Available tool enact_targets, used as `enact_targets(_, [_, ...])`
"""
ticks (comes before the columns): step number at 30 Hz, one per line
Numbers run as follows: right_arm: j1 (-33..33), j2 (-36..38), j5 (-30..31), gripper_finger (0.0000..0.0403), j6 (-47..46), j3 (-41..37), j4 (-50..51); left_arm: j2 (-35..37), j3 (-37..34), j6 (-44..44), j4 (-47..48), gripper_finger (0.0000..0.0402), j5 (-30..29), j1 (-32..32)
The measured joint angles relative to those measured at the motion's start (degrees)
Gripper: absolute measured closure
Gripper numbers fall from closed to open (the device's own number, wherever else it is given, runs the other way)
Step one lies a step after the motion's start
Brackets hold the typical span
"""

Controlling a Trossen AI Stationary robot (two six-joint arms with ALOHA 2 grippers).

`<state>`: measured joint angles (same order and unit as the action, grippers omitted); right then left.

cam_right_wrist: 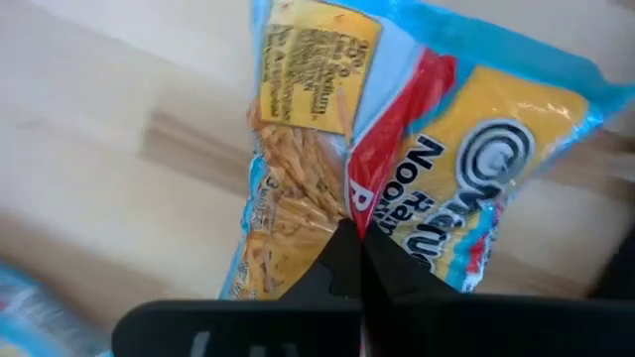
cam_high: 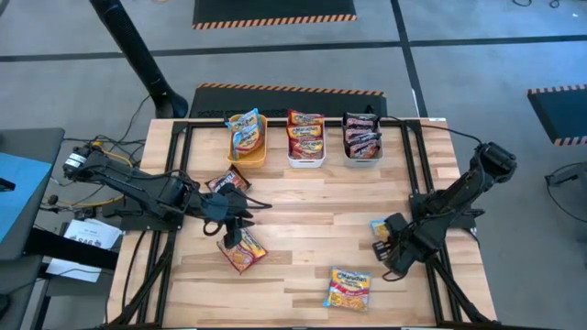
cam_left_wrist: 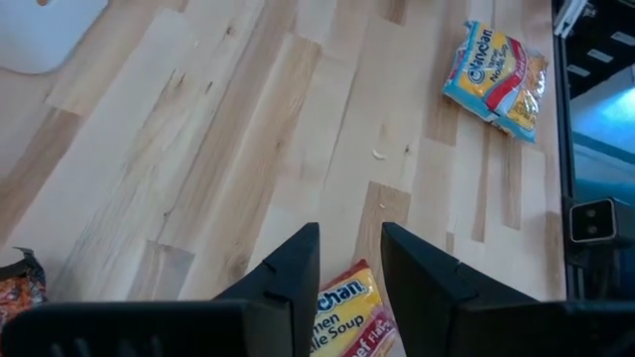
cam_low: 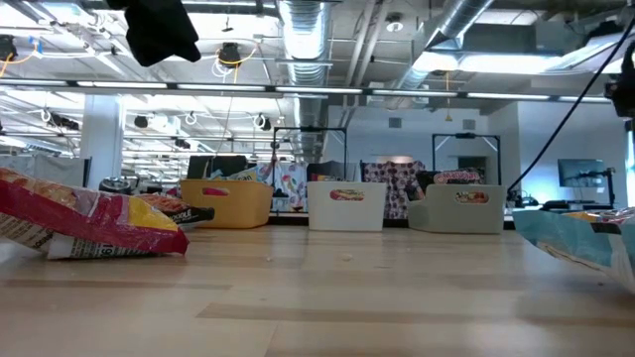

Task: Sort Maruchan noodles
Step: Put the blue noodle pack into the orange bin

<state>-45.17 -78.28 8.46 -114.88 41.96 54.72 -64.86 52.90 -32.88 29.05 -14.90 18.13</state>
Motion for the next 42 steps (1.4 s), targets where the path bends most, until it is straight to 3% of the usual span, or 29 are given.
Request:
enact_targets(8, [0.0,0.0,5.2,0.0399,7.3,1.7,-3.9,0.0,0.0,-0.6,-0.1,0.027,-0.8,-0.1])
enact_targets(13, [0.0,0.0,10.9,0.0399,13.7,2.8,-6.9,0.0,0.0,-6.1,-0.3,0.0243,-4.8,-1.3])
enact_targets(21, [2.5,0.1,17.5,0.0399,27.9,7.0,-10.0,0.0,0.0,-14.9,-4.2,0.024,-4.6,-4.7])
enact_targets(31, [10.0,0.1,20.4,0.0398,54.0,13.8,-12.7,0.0,0.0,-19.5,-16.4,0.024,3.5,-8.8])
enact_targets(42, [18.9,0.2,20.4,0.0399,87.7,22.1,-19.6,0.0,0.0,-23.0,-22.1,0.024,4.1,-12.5])
